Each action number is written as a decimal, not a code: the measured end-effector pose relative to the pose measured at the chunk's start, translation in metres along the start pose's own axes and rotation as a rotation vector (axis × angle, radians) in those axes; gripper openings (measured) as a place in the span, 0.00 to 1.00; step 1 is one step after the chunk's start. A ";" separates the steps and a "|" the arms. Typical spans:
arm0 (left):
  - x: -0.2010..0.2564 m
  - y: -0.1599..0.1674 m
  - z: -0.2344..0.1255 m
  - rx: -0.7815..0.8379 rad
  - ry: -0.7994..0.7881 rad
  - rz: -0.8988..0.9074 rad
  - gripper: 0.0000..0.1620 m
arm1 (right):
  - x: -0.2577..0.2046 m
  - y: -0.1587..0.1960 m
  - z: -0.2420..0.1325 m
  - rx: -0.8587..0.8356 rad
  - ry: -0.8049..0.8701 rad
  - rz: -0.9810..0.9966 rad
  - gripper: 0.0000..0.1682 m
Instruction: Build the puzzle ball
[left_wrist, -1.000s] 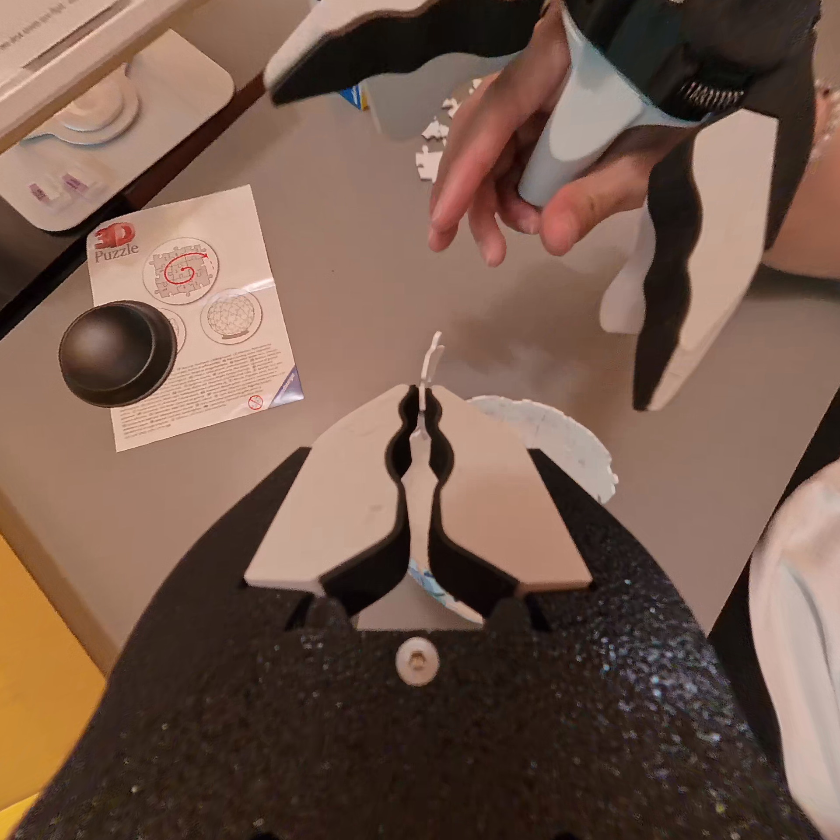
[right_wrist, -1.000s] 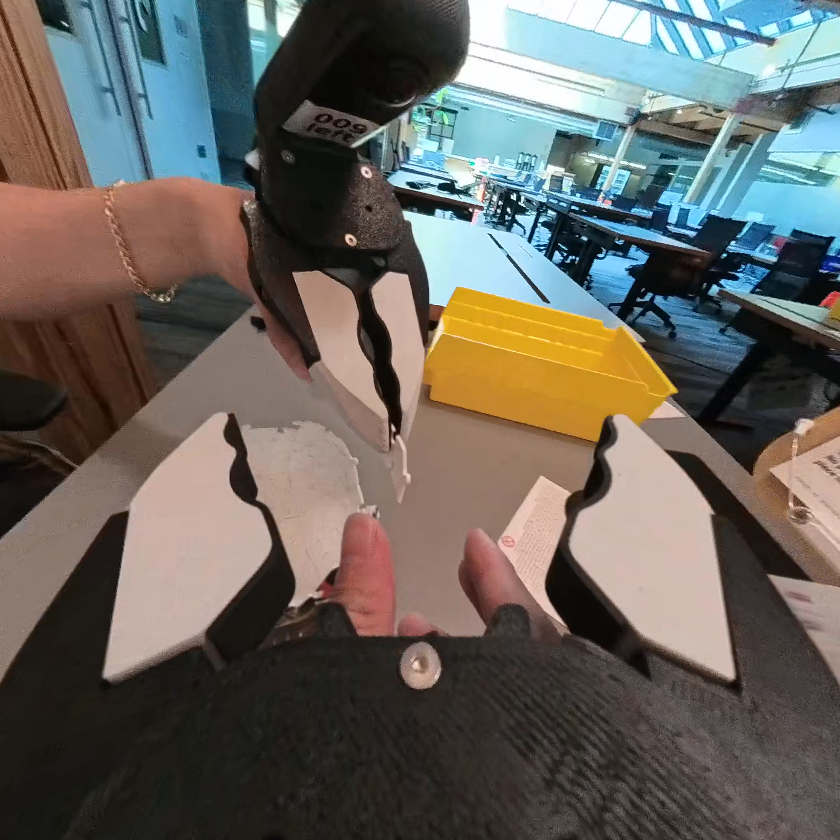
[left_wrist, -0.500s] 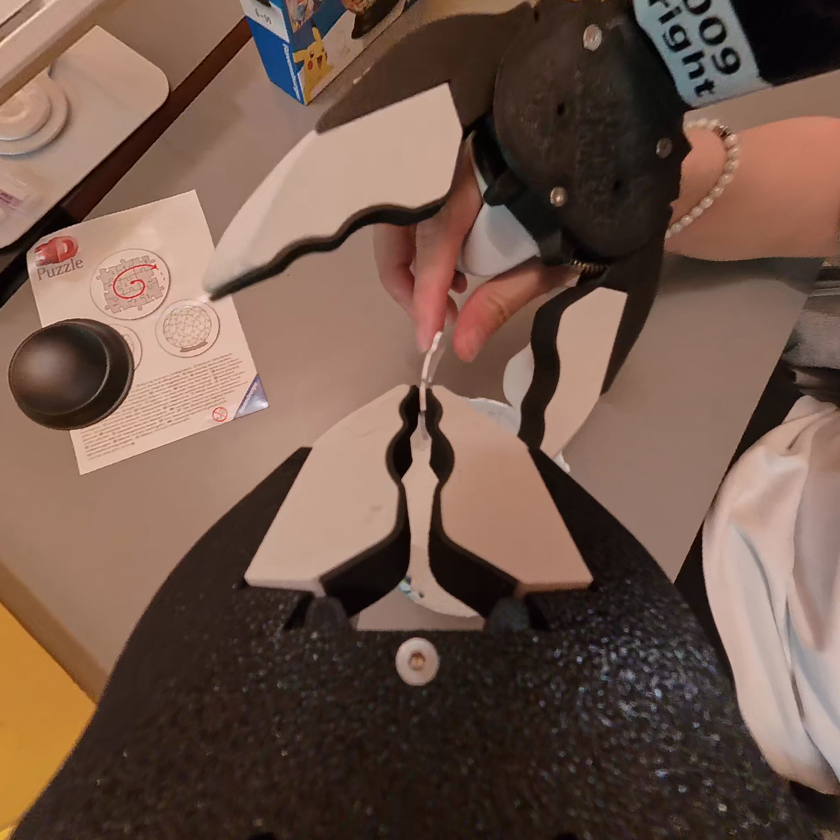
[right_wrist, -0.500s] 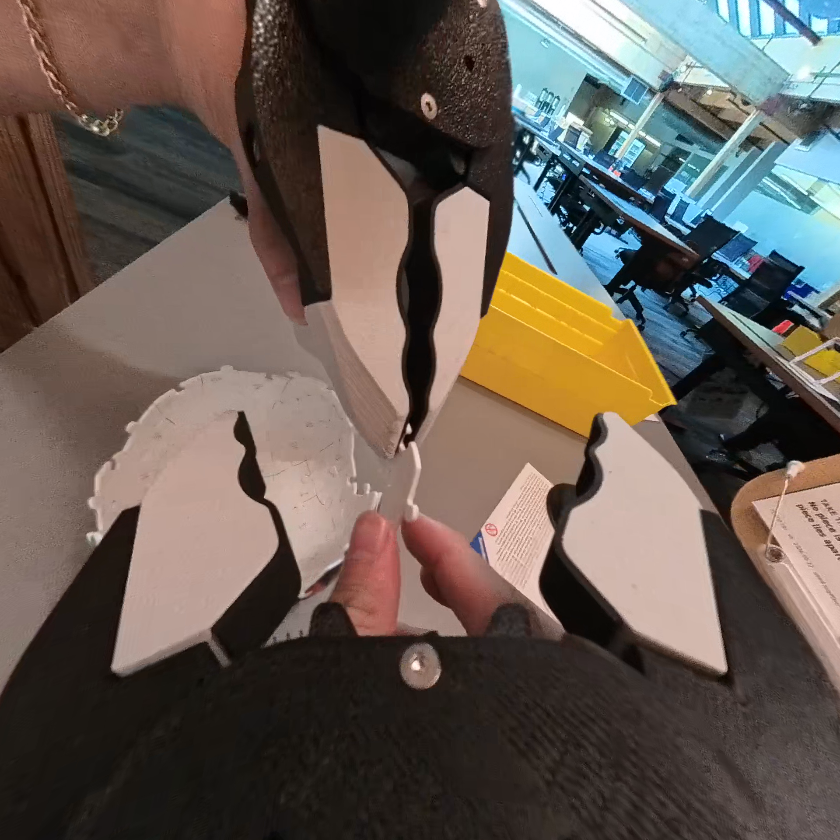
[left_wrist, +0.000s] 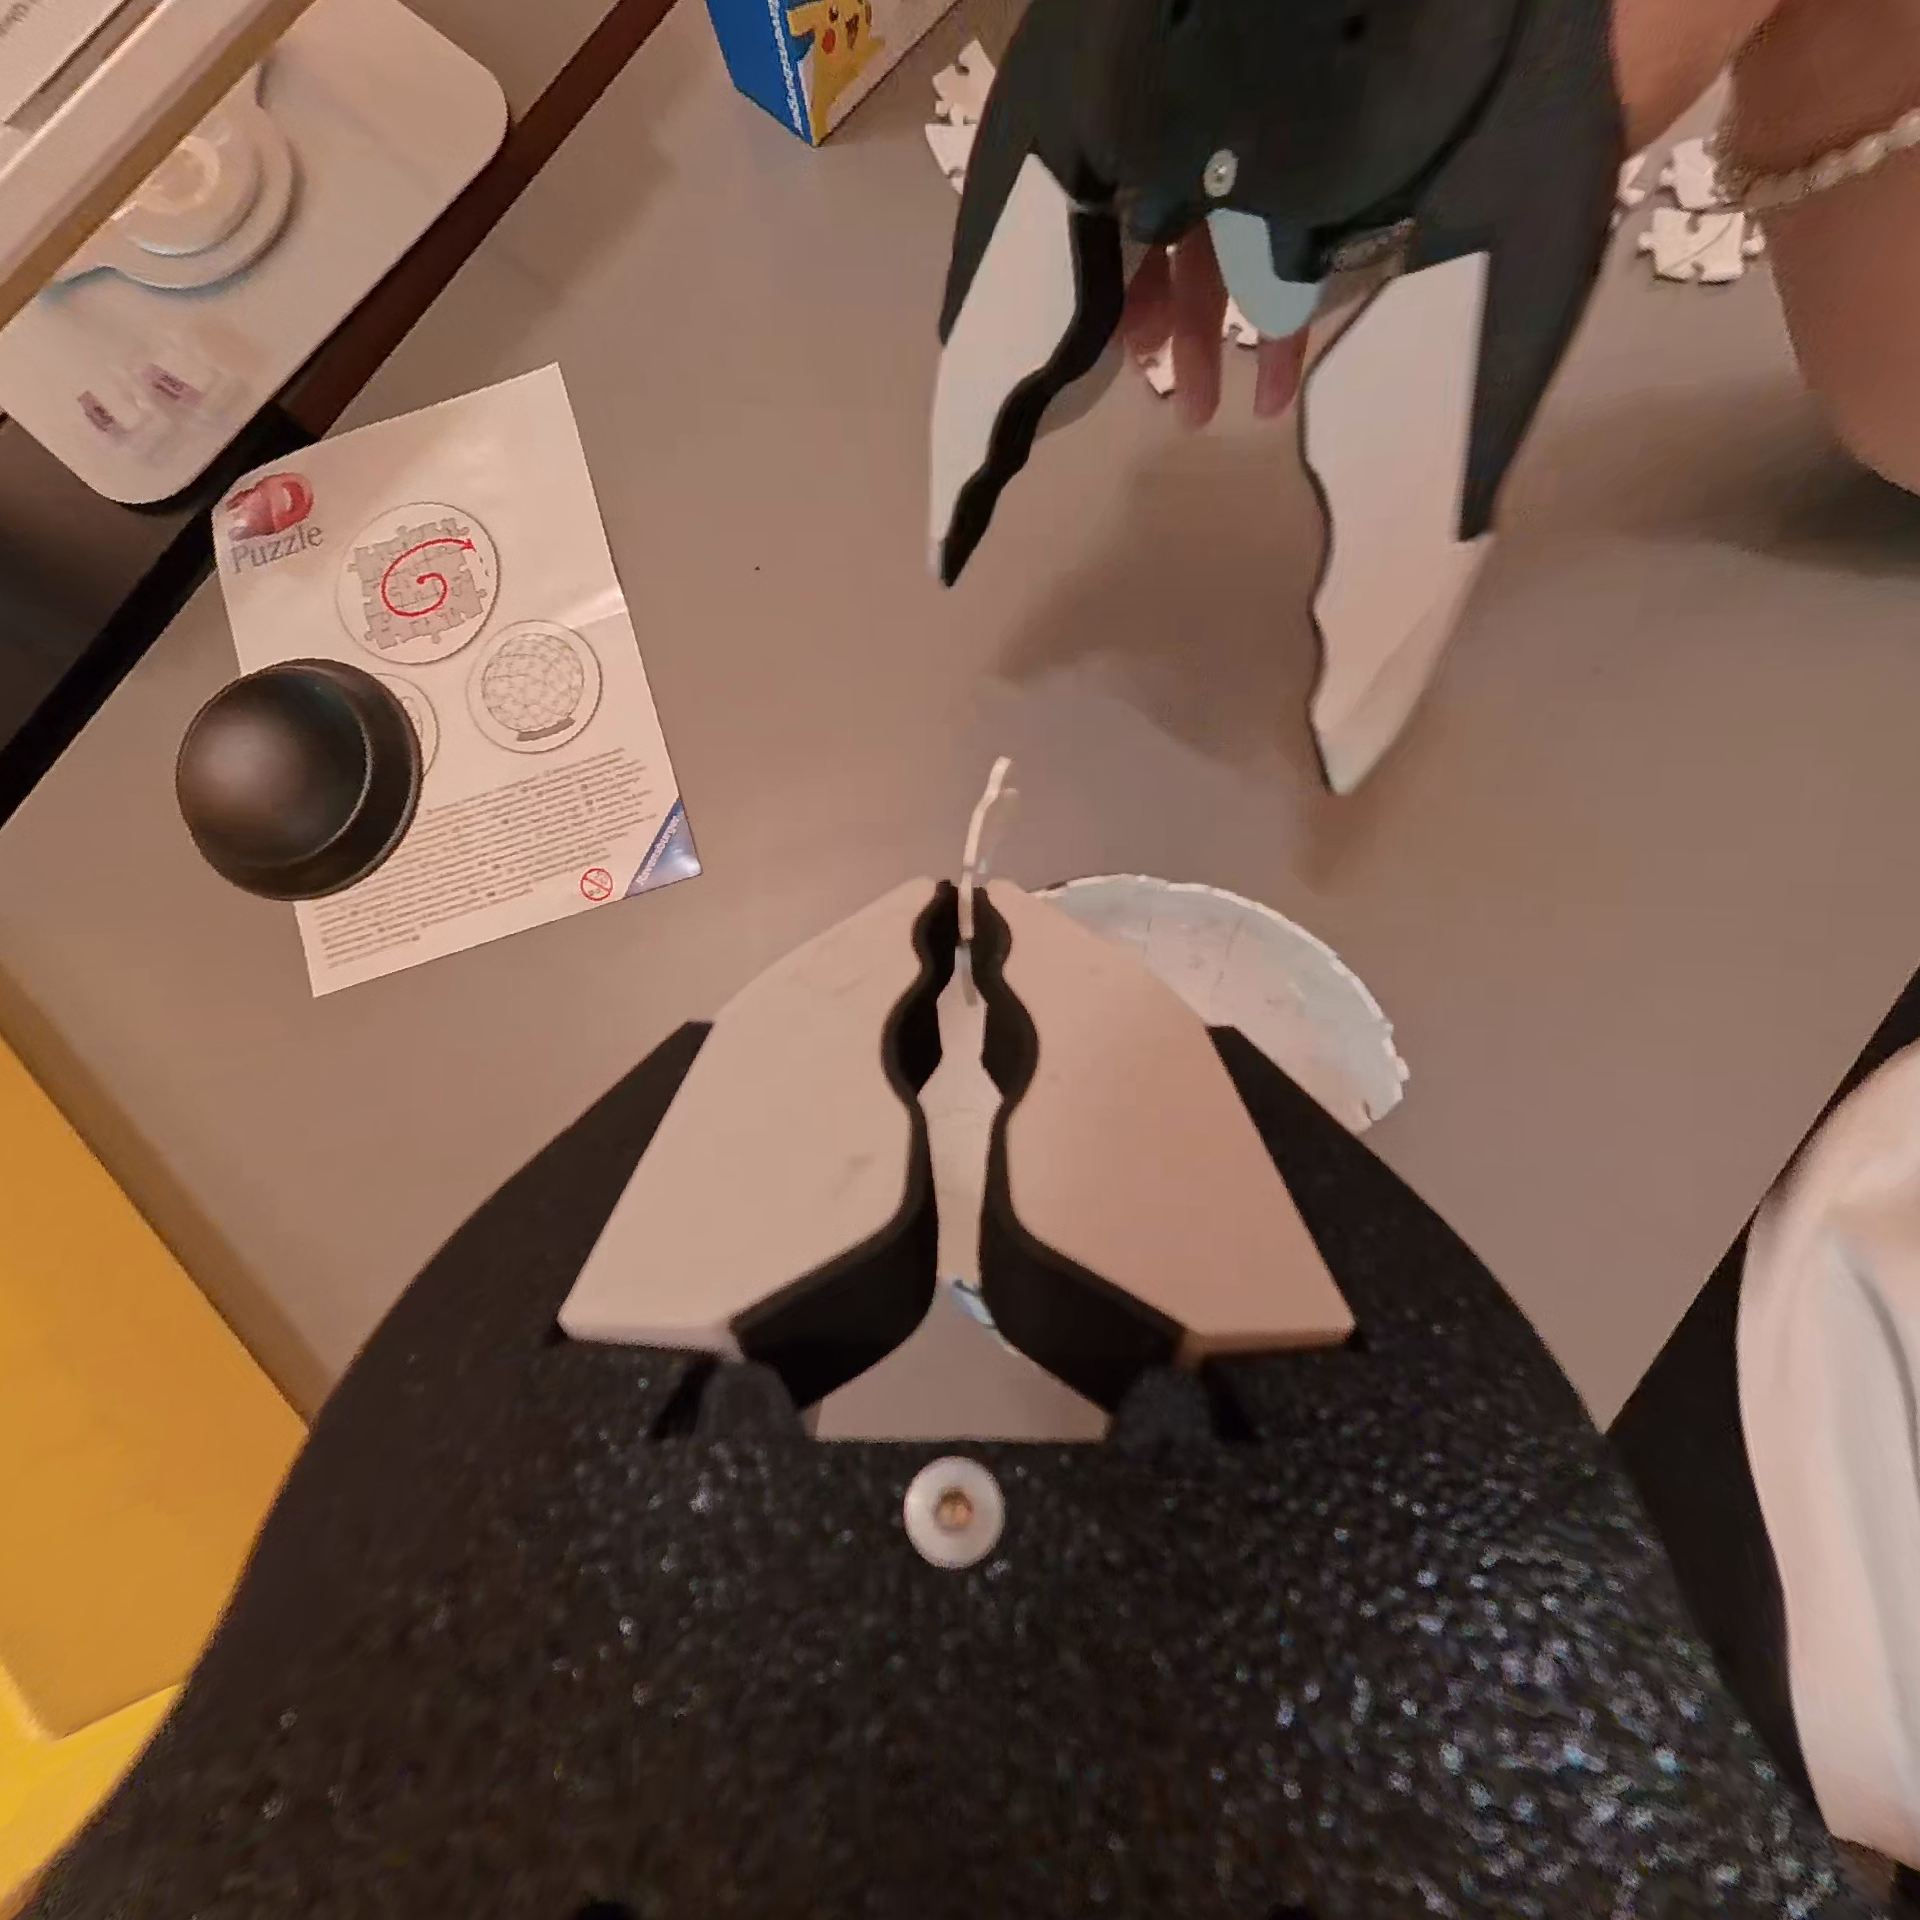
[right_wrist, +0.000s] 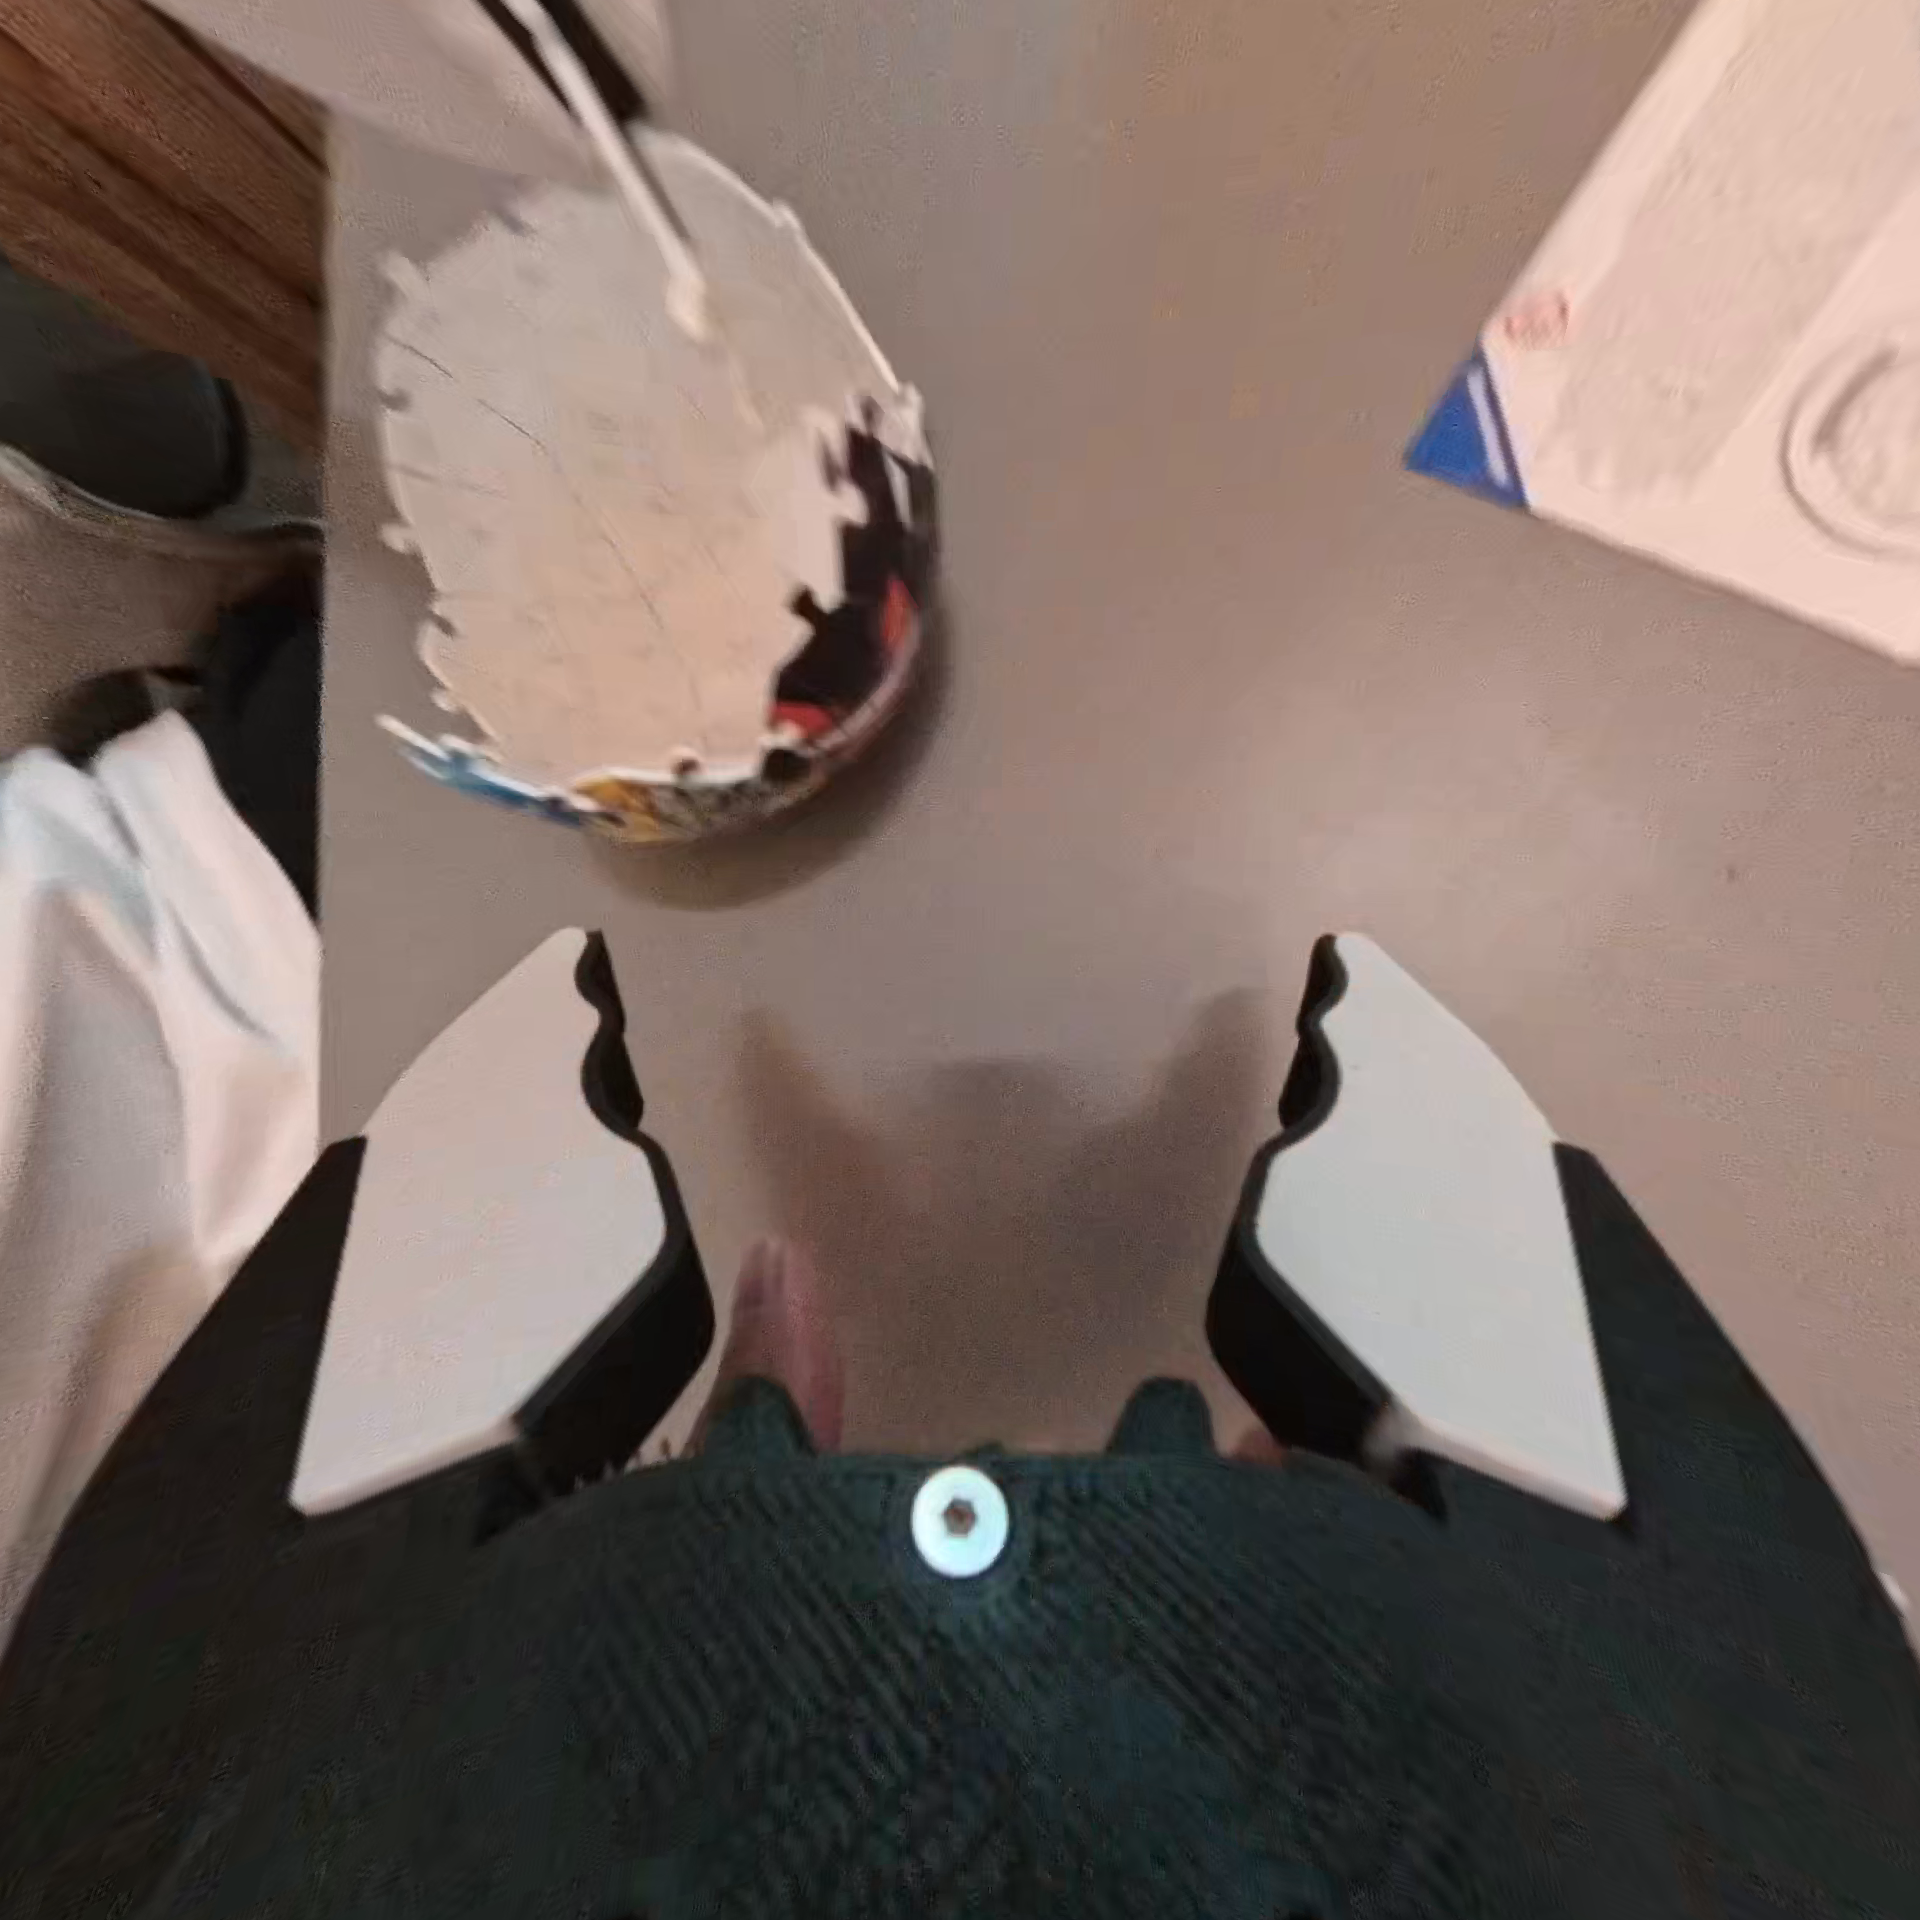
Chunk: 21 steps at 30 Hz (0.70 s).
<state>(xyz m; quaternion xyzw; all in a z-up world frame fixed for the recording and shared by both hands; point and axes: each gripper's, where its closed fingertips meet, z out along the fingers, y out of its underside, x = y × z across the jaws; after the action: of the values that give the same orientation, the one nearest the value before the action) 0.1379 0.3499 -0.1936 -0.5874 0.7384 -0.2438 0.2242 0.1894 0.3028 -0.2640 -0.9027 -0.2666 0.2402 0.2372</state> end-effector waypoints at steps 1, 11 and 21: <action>-0.001 0.000 0.000 -0.001 -0.002 0.000 0.01 | 0.021 0.011 -0.001 -0.042 0.103 0.046 0.68; -0.008 0.002 -0.004 0.027 -0.010 -0.014 0.01 | 0.017 -0.077 -0.076 0.621 0.262 -0.261 0.73; -0.013 -0.003 -0.006 0.063 -0.025 -0.027 0.01 | 0.033 -0.112 -0.088 0.863 0.436 -0.167 0.29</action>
<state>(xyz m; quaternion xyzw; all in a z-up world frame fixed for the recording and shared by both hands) 0.1392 0.3623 -0.1867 -0.5929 0.7195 -0.2627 0.2484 0.2222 0.3789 -0.1439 -0.7268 -0.1583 0.1144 0.6585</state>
